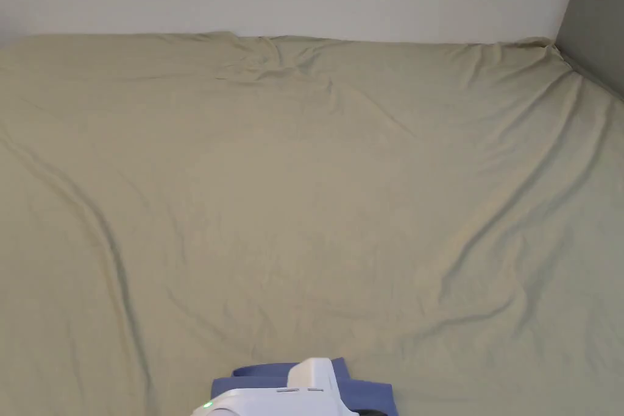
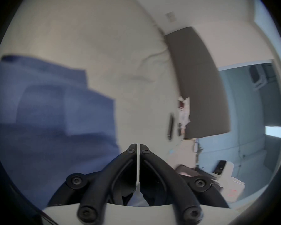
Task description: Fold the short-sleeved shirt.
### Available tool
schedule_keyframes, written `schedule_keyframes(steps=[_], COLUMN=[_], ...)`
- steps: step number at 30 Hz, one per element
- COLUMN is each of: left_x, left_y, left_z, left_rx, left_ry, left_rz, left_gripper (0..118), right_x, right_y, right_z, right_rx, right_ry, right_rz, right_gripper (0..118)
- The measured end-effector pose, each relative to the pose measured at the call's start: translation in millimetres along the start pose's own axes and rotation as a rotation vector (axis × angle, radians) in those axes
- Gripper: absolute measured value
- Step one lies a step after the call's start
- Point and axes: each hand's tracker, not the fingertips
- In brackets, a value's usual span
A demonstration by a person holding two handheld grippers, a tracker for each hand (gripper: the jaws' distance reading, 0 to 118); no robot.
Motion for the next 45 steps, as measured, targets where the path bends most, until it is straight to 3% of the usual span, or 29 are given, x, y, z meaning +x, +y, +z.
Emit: schedule_keyframes(steps=[4, 8, 11, 13, 15, 17, 18, 19, 21, 27, 28, 29, 32, 33, 34, 35, 36, 38, 41, 45], left_x=[2, -34, -63, -78, -81, -92, -101, -107, -119, -144, -148, -149, -151, -154, -156, -158, -164, -171, -156, -143], left_y=[1, -6, -19, -28, -38, -43, -43, -43, -40, -16, -15, -14, -7, -4, -1, 0, 1, 9, 24, 49], left_z=[97, 172, 207, 216, 212, 209, 205, 200, 183, 106, 99, 99, 78, 77, 75, 73, 73, 89, 113, 175], left_rx=[0.247, 0.436, 0.467, 0.474, 0.462, 0.441, 0.417, 0.376, 0.29, 0.069, 0.058, 0.102, 0.088, 0.102, 0.09, 0.079, 0.057, 0.01, -0.037, -0.044], left_ry=[-0.116, 0.005, 0.025, 0.048, 0.072, 0.097, 0.114, 0.128, 0.128, 0.158, 0.136, -0.019, -0.007, -0.066, -0.058, -0.011, 0.097, -0.03, 0.175, 0.344], left_rz=[-0.054, -0.018, 0.048, 0.085, 0.117, 0.124, 0.124, 0.123, 0.119, 0.123, 0.112, 0.08, 0.179, 0.191, 0.222, 0.249, 0.258, 0.294, 0.123, -0.013], left_gripper=[2, 2, 3, 3, 6, 27, 56, 76, 93, 90, 90, 92, 88, 68, 36, 29, 28, 28, 28, 28], right_x=[-30, -65, -81, -86, -85, -79, -75, -73, -69, -71, -71, -71, -72, -73, -74, -76, -78, -77, -75, -79], right_y=[16, 18, 12, 7, 1, -3, -3, -1, 2, -1, -1, -2, -1, -1, -1, 1, 3, 7, 17, 24], right_z=[-36, -95, -132, -149, -163, -175, -176, -175, -176, -172, -172, -172, -171, -171, -170, -166, -160, -148, -127, -112], right_rx=[-0.048, -0.188, -0.296, -0.34, -0.392, -0.42, -0.408, -0.413, -0.432, -0.415, -0.413, -0.413, -0.41, -0.407, -0.405, -0.399, -0.377, -0.347, -0.295, -0.228], right_ry=[0.174, 0.311, 0.321, 0.277, 0.171, 0.162, 0.188, 0.196, 0.203, 0.205, 0.203, 0.201, 0.198, 0.195, 0.194, 0.192, 0.175, 0.179, 0.201, 0.153], right_rz=[0.065, 0.123, 0.154, 0.186, 0.201, 0.153, 0.114, 0.088, 0.048, 0.069, 0.07, 0.071, 0.075, 0.076, 0.079, 0.089, 0.098, 0.086, 0.058, 0.097], right_gripper=[1, 0, 0, 0, 0, 0, 0, 0, 0, 0, 0, 0, 0, 0, 0, 0, 0, 0, 0, 0])
